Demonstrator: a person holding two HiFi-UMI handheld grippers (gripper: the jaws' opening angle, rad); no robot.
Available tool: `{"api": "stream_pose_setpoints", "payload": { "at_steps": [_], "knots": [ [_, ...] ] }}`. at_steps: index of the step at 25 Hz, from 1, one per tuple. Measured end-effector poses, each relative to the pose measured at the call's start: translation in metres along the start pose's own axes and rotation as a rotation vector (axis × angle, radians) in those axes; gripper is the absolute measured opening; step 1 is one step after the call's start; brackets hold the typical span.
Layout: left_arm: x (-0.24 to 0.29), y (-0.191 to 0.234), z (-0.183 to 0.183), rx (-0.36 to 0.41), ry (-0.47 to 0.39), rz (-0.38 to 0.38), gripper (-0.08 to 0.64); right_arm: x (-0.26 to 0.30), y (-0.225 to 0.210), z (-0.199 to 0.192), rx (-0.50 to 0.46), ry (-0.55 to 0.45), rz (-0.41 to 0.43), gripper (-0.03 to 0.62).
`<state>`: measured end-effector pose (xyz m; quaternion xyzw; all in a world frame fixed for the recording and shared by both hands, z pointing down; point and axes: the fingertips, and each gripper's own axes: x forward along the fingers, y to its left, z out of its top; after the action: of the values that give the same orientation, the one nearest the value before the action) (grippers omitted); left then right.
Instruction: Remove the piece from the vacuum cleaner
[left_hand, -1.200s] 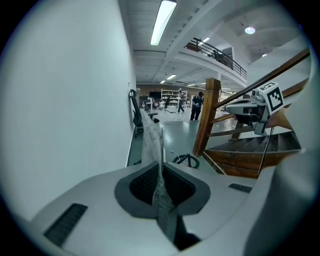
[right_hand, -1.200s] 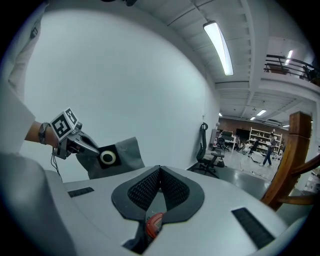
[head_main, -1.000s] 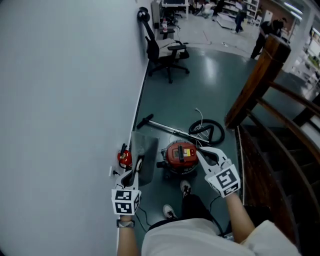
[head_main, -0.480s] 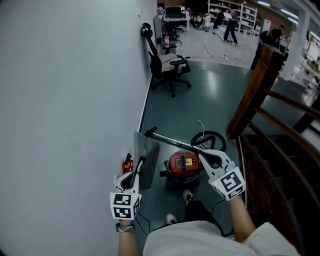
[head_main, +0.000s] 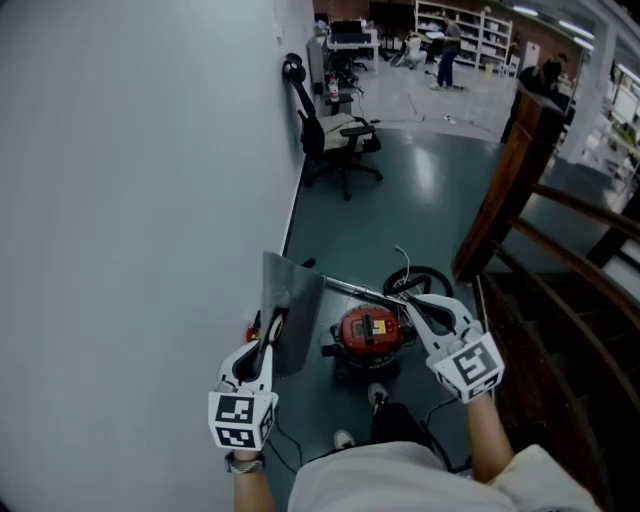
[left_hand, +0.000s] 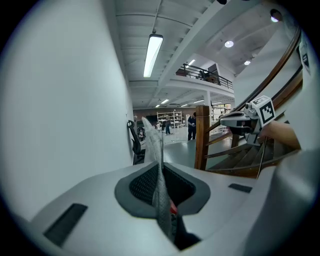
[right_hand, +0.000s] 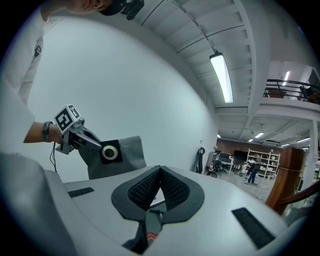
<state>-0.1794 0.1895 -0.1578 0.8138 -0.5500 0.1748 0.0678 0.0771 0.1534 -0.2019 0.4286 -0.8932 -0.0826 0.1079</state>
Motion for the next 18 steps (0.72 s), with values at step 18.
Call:
{"api": "stream_pose_setpoints", "payload": {
  "at_steps": [18],
  "knots": [
    [-0.0035,-0.0013,-0.0072,-0.004,0.01,-0.003,0.031,-0.0018,0.0044,-0.0034,-0.008,0.019,-0.001,0.028]
  ]
}}
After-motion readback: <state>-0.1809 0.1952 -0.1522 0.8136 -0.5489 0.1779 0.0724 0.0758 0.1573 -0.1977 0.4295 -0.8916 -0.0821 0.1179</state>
